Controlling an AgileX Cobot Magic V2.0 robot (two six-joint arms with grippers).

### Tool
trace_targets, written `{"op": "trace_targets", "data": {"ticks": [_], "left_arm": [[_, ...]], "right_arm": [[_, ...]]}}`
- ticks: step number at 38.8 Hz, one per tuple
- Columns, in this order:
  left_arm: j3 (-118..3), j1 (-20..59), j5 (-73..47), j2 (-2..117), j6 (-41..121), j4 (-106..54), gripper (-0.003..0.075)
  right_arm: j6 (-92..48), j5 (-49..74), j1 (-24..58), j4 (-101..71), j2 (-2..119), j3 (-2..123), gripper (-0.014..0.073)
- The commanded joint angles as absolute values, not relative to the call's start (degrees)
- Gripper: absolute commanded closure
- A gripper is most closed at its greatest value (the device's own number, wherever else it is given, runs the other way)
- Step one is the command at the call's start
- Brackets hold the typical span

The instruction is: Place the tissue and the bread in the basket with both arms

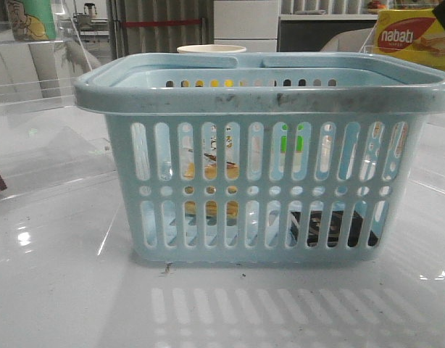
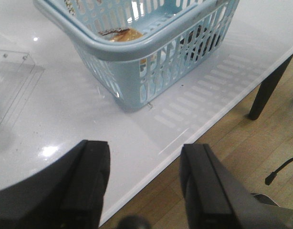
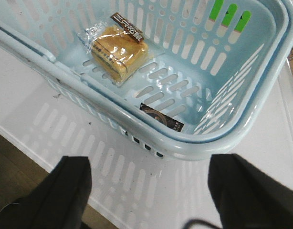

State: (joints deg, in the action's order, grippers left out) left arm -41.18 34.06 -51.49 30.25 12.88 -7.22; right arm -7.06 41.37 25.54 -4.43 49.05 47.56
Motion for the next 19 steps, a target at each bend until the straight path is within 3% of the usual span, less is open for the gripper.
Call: {"op": "trace_targets", "data": {"ticks": [1, 16, 19], "left_arm": [[-41.7, 34.1, -46.6, 29.8, 10.6, -6.6, 0.0344], [-41.7, 34.1, -43.9, 29.8, 10.6, -6.6, 0.0363], [-41.7, 34.1, -43.9, 29.8, 10.5, -6.6, 0.0386]], "right_arm": [[-7.6, 38.0, 25.5, -3.9, 46.6, 48.6, -0.0011], [-7.6, 38.9, 25.5, -3.9, 33.3, 37.9, -0.001], [-7.6, 39.4, 25.5, -3.9, 32.5, 36.7, 0.0024]]}}
